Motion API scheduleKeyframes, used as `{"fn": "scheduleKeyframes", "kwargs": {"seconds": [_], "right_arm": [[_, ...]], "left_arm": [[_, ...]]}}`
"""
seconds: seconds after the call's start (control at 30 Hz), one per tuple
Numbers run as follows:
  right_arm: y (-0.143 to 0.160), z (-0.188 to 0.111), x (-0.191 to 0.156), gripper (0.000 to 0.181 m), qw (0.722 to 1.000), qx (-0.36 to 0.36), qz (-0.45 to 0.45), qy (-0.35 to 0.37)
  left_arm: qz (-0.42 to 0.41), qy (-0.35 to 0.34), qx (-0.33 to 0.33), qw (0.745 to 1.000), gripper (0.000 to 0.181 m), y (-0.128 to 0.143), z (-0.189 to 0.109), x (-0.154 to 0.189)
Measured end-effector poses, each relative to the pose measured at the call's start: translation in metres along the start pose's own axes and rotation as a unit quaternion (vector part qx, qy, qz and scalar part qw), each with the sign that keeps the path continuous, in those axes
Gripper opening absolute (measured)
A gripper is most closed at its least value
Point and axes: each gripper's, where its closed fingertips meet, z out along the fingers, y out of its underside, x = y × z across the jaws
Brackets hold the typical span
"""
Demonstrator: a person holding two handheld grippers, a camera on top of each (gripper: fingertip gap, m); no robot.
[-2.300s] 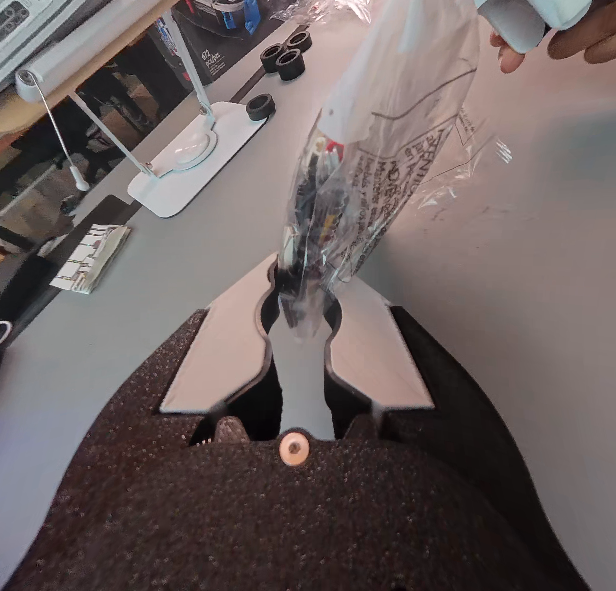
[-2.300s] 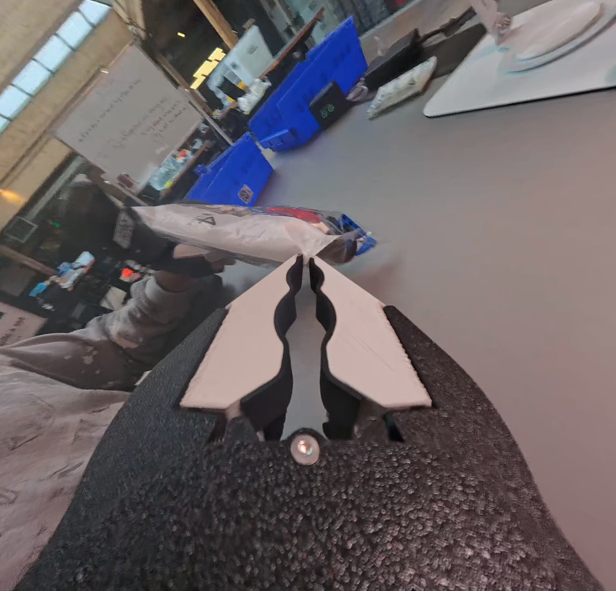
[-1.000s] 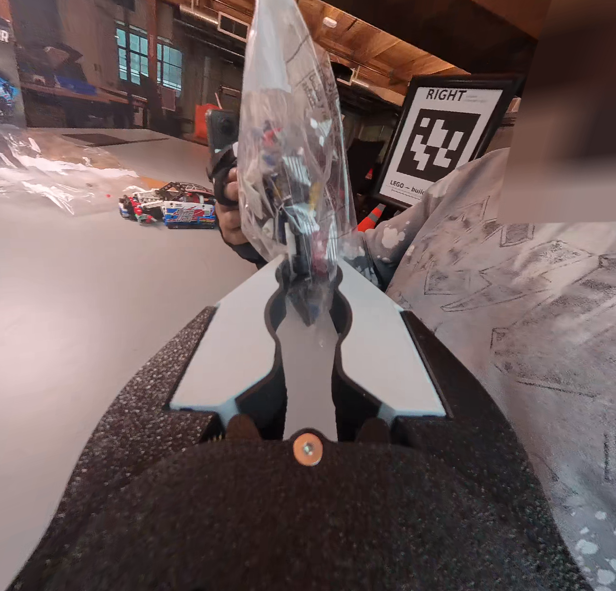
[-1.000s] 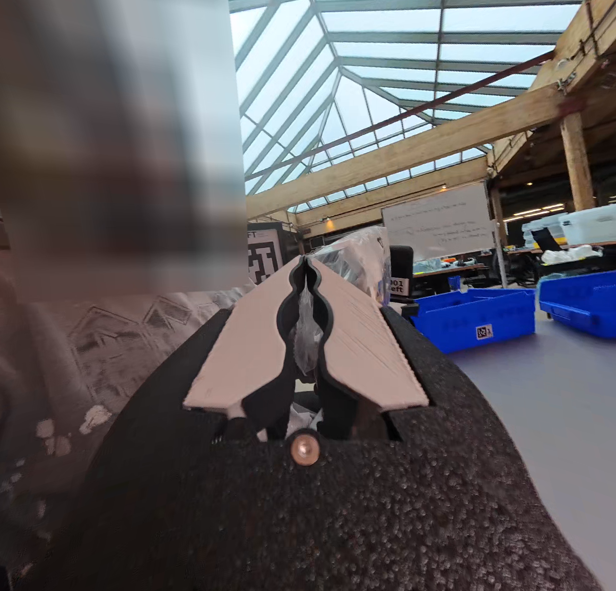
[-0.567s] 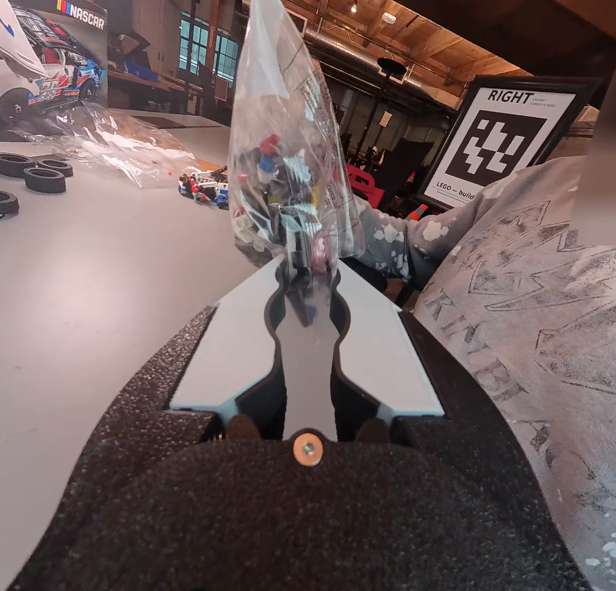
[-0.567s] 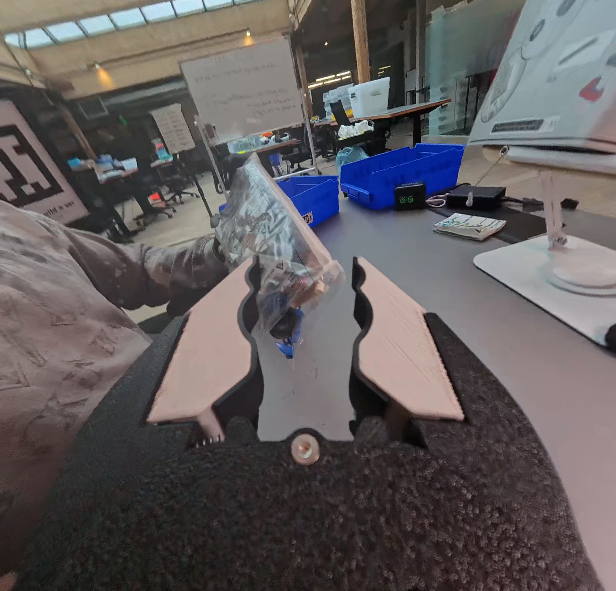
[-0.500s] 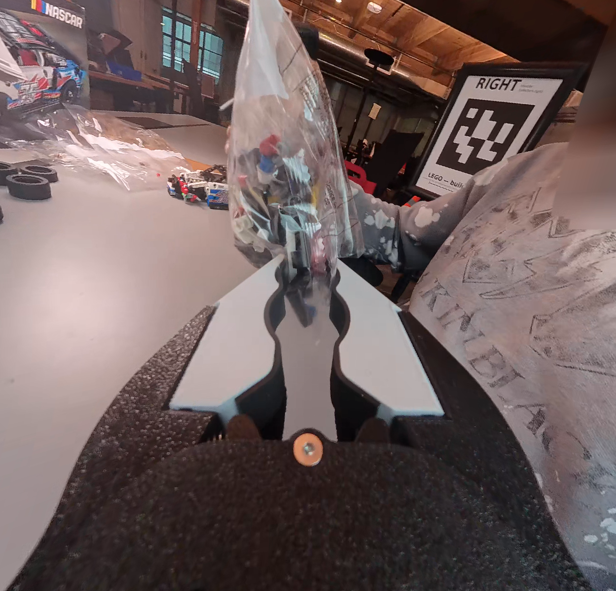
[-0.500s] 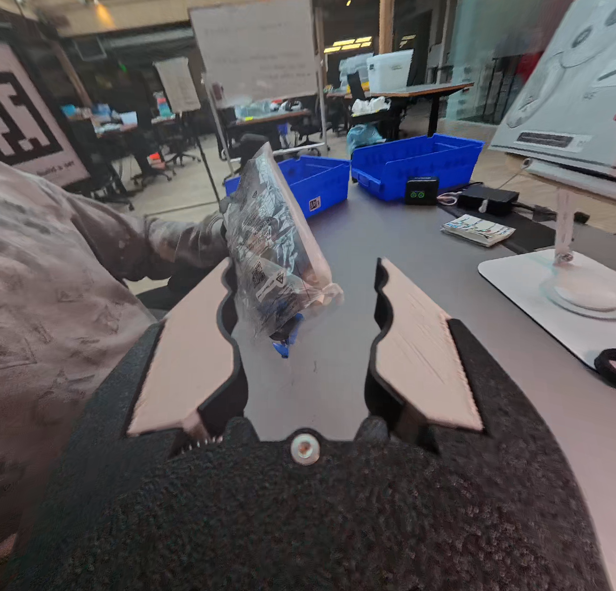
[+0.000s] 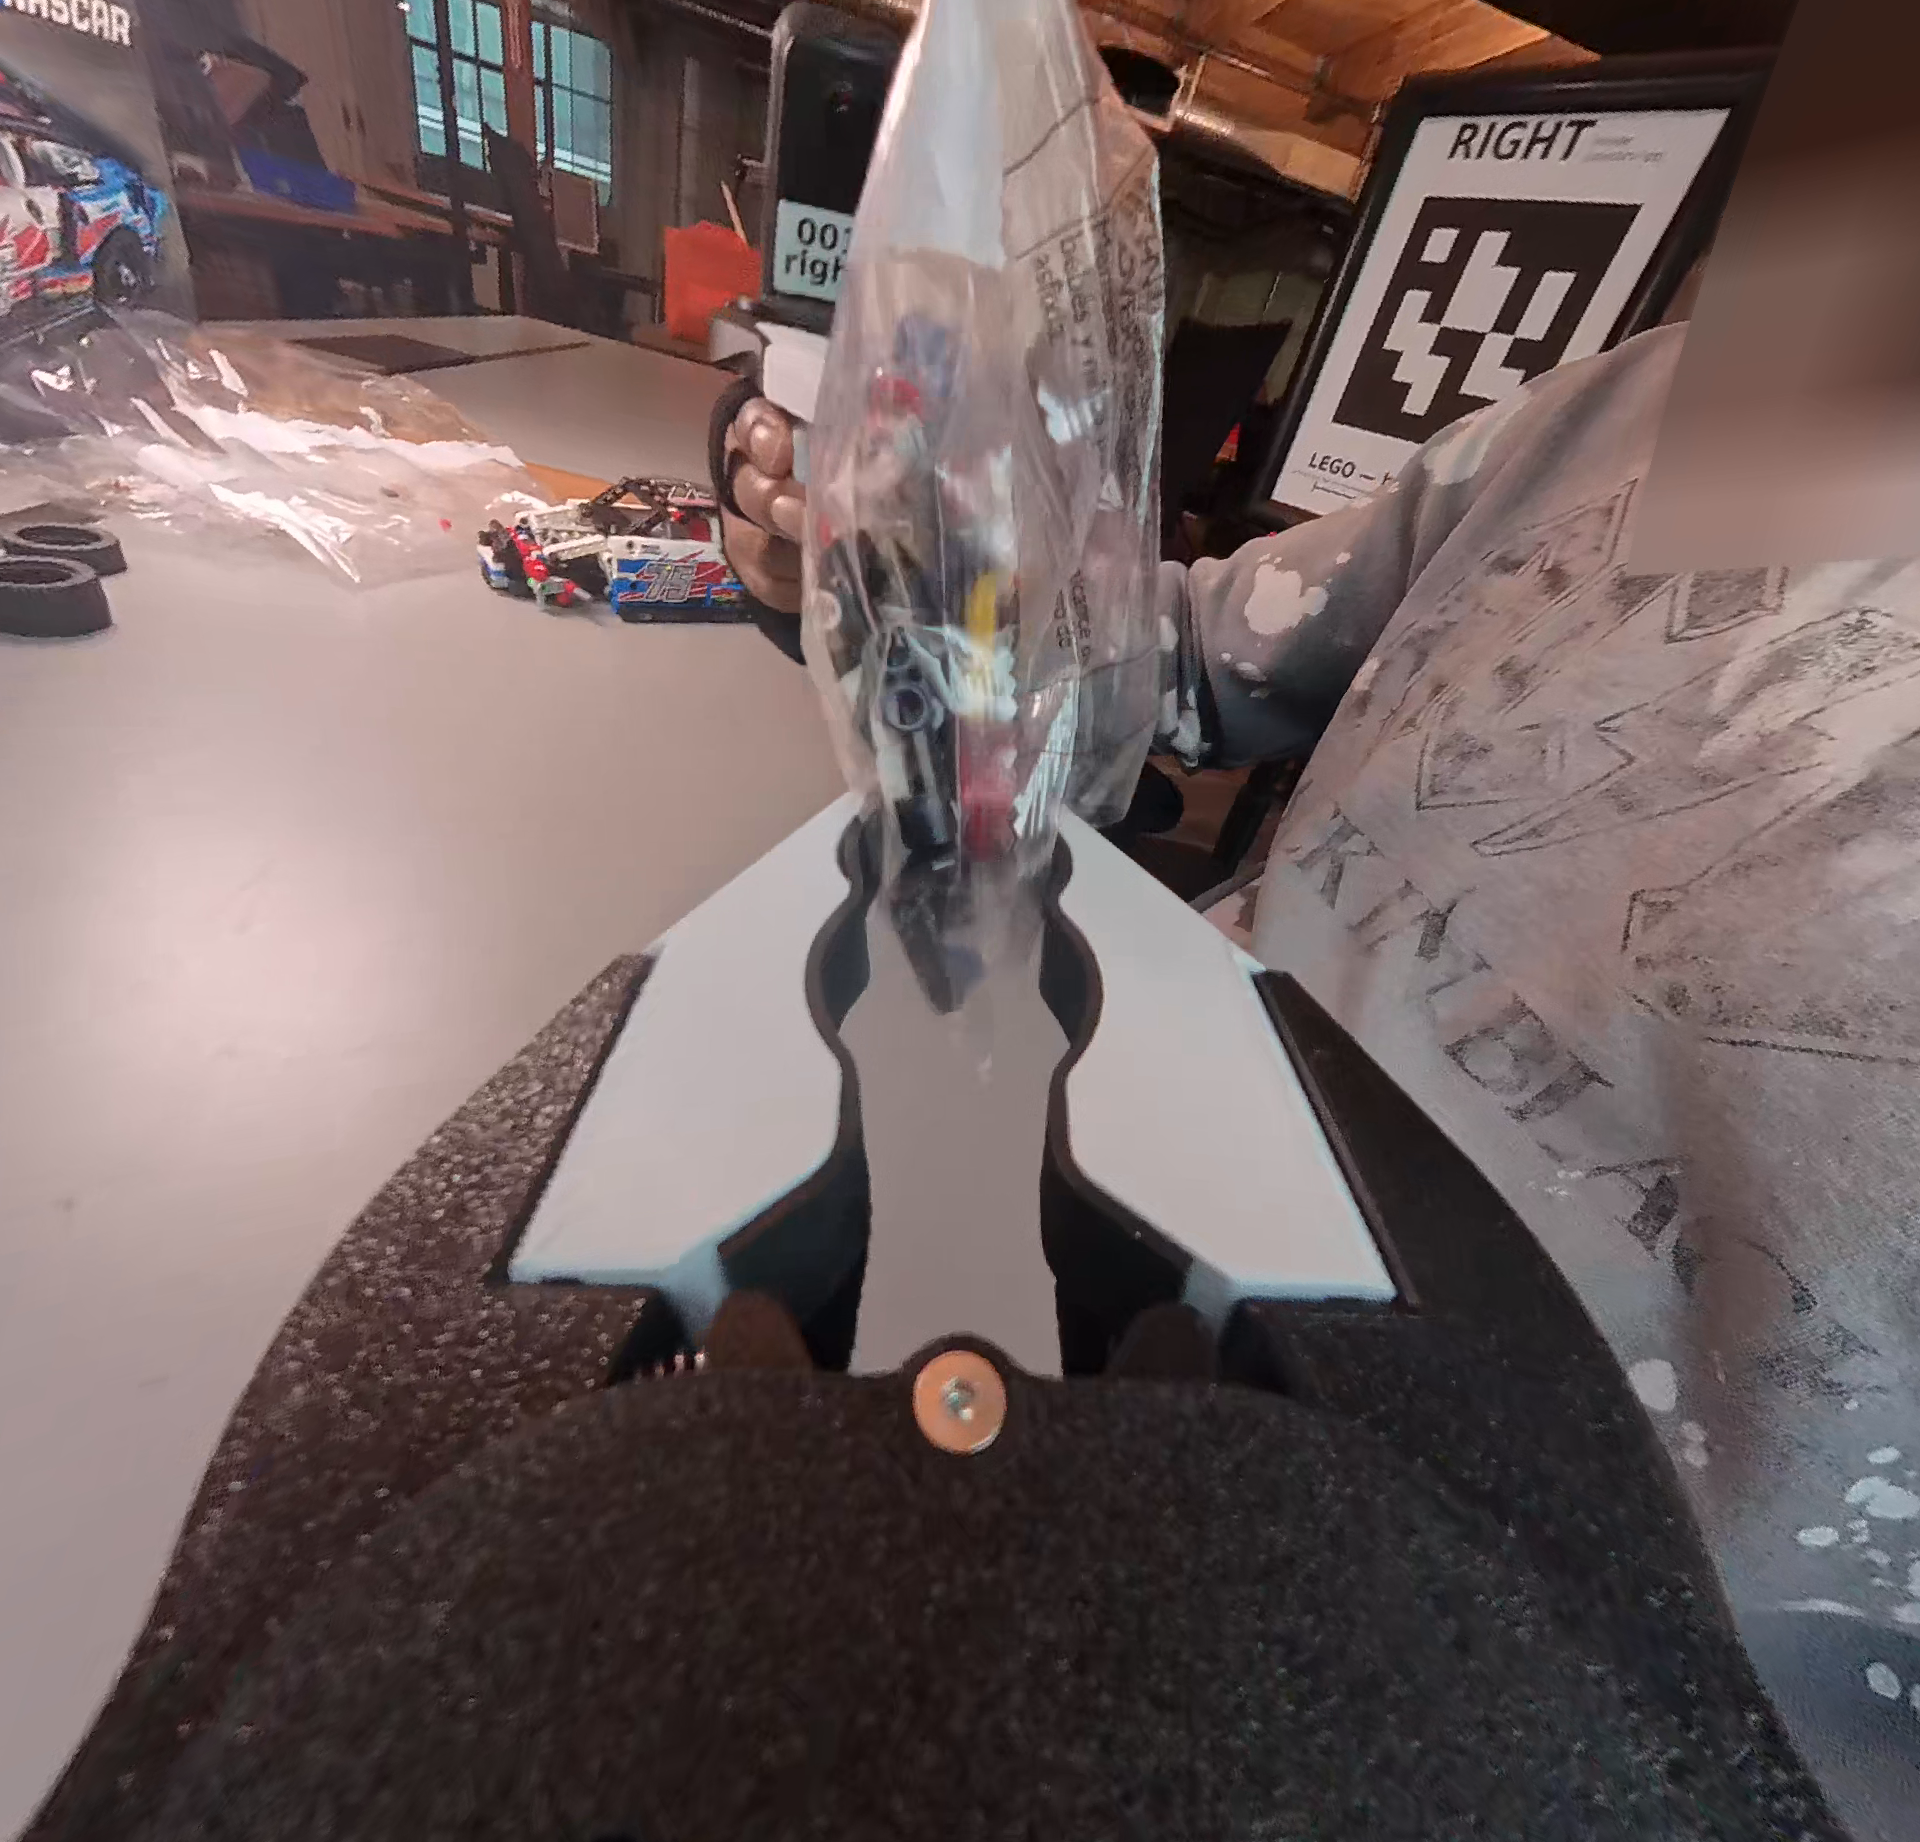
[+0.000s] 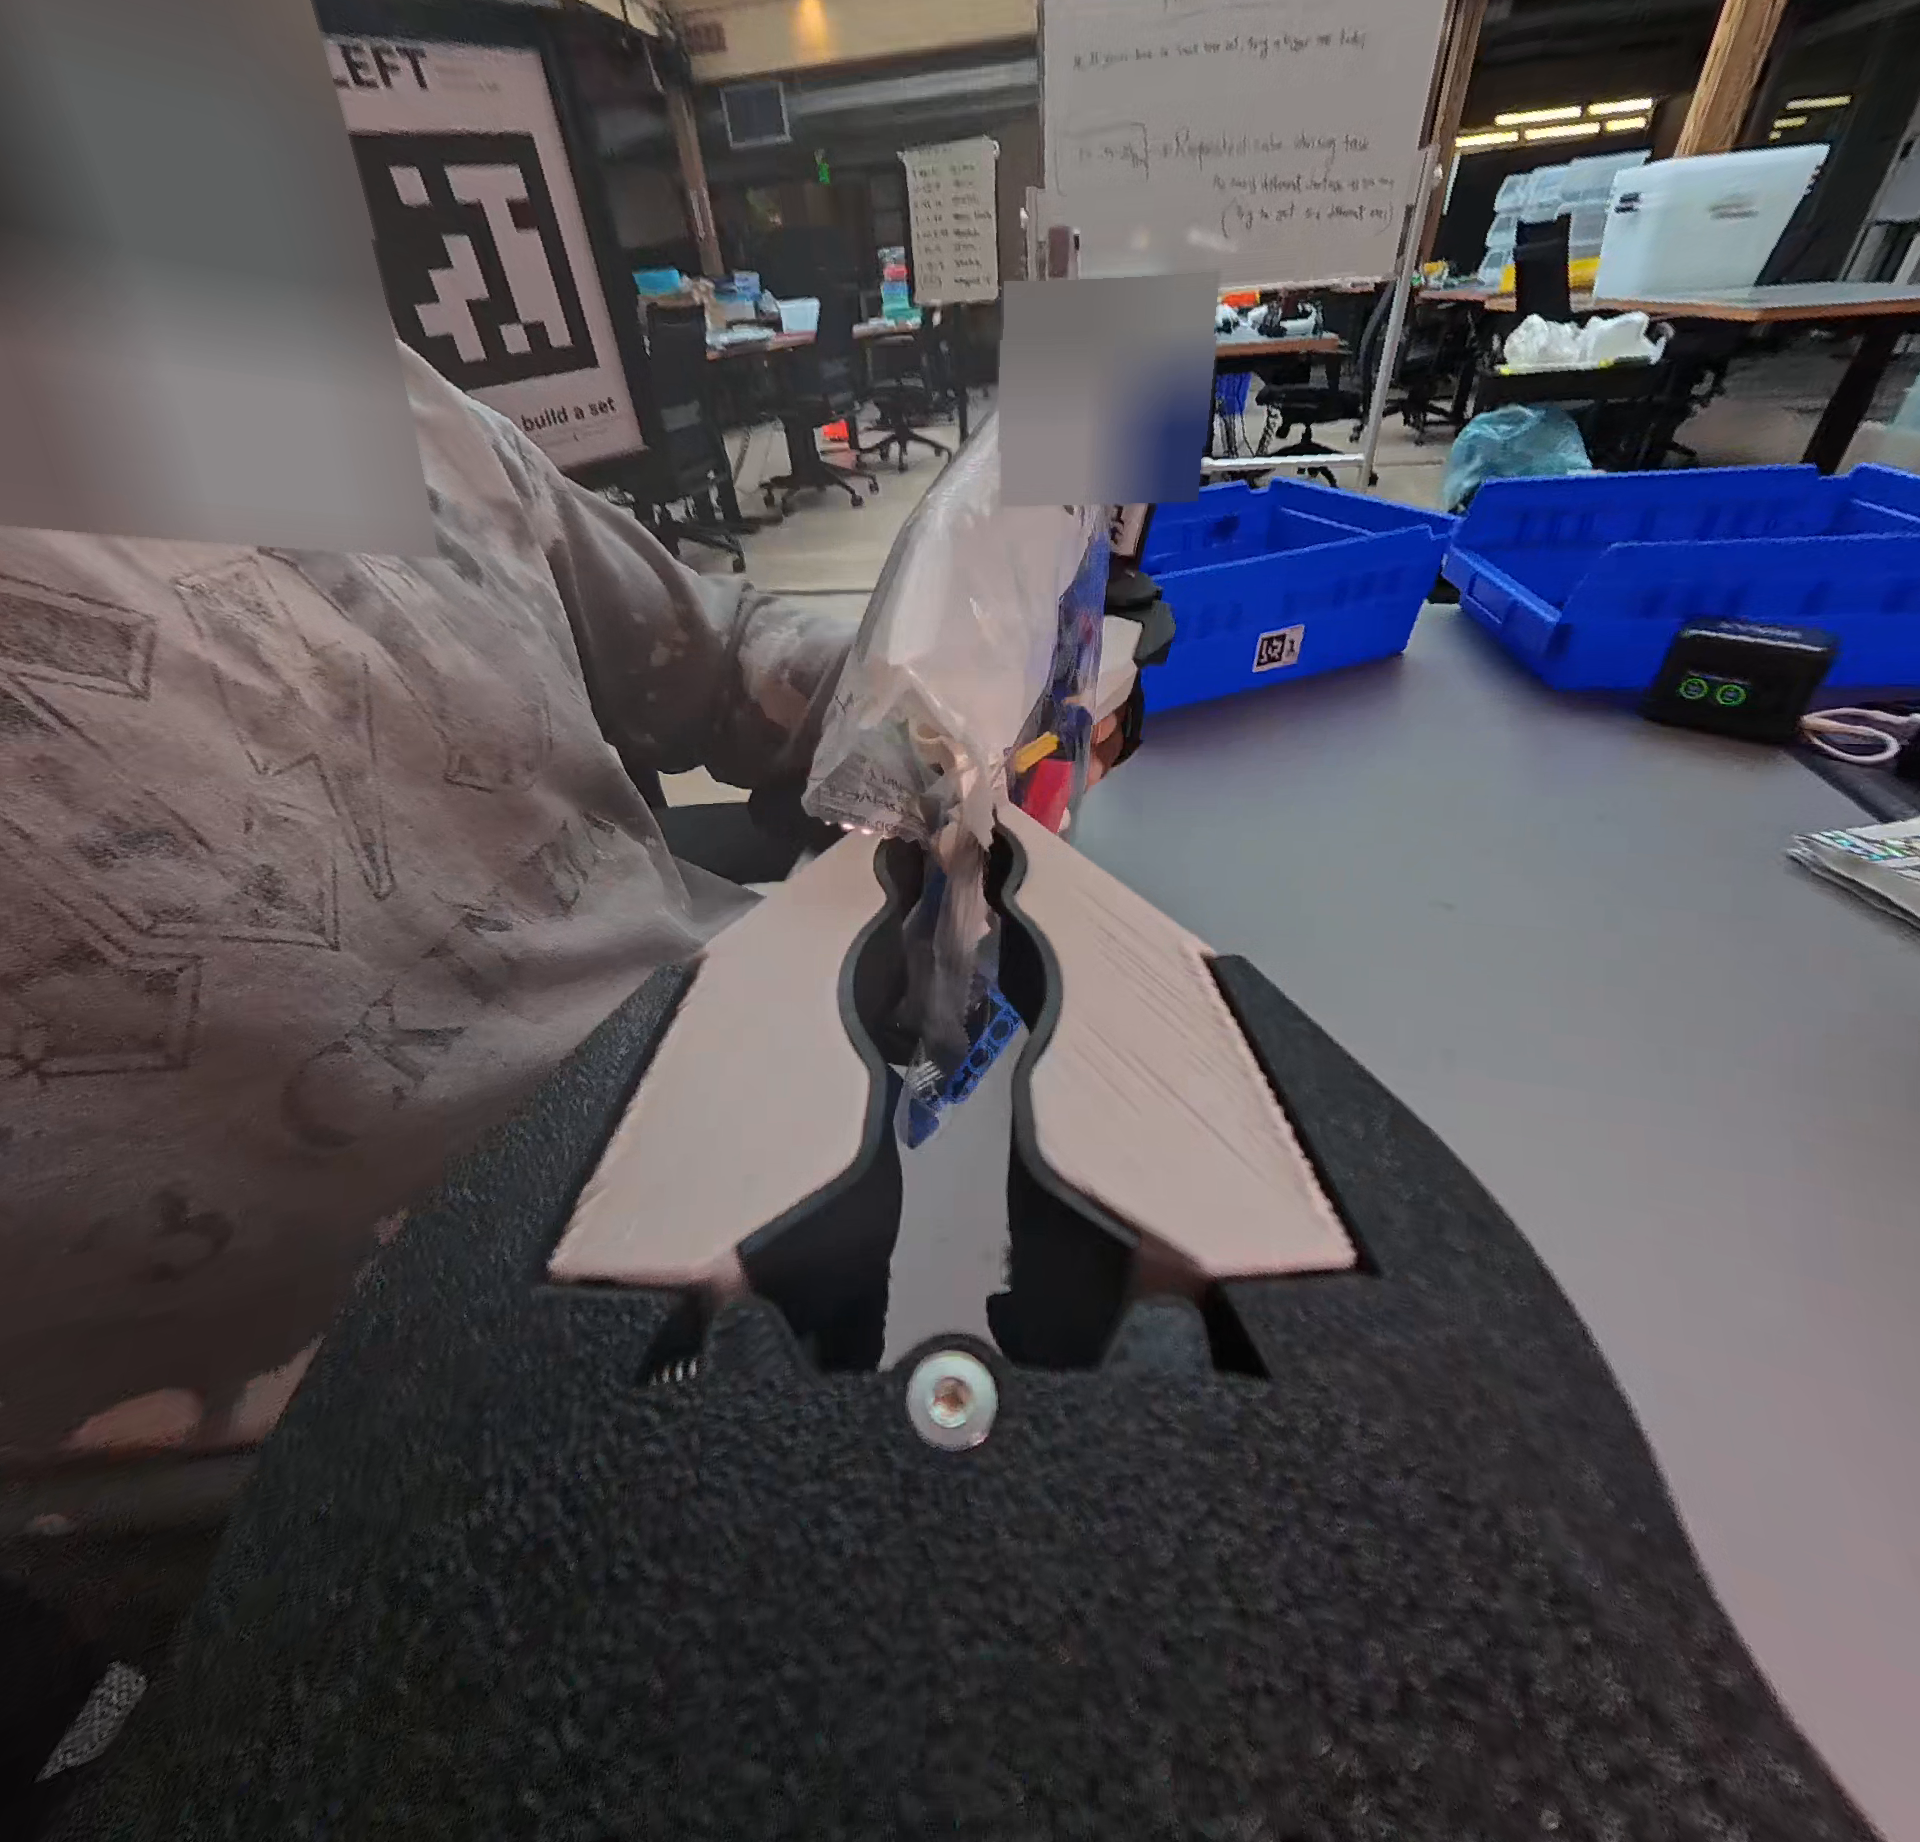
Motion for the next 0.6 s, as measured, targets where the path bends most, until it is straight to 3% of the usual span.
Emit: {"fn": "scheduleKeyframes", "kwargs": {"seconds": [0.1, 0.17, 0.3, 0.47, 0.6], "right_arm": [[0.005, 0.005, -0.001, 0.009, 0.999, -0.034, -0.032, 0.015], [0.007, 0.012, -0.005, 0.009, 0.998, -0.038, -0.041, 0.004], [0.019, 0.020, -0.003, 0.009, 0.996, -0.069, -0.057, 0.007], [0.028, 0.007, 0.011, 0.009, 0.992, -0.094, -0.067, 0.053], [0.041, 0.010, 0.013, 0.009, 0.985, -0.137, -0.081, 0.061]], "left_arm": [[0.009, -0.025, -0.014, 1.000, 0.084, -0.003, 0.000, -0.005], [0.009, -0.013, -0.019, 1.000, 0.100, -0.006, 0.006, 0.001], [-0.024, 0.029, -0.029, 0.999, 0.092, 0.000, 0.019, 0.009], [-0.096, 0.081, -0.003, 0.992, 0.112, -0.007, 0.012, 0.018], [-0.130, 0.095, 0.031, 0.986, 0.111, -0.021, 0.005, 0.017]]}}
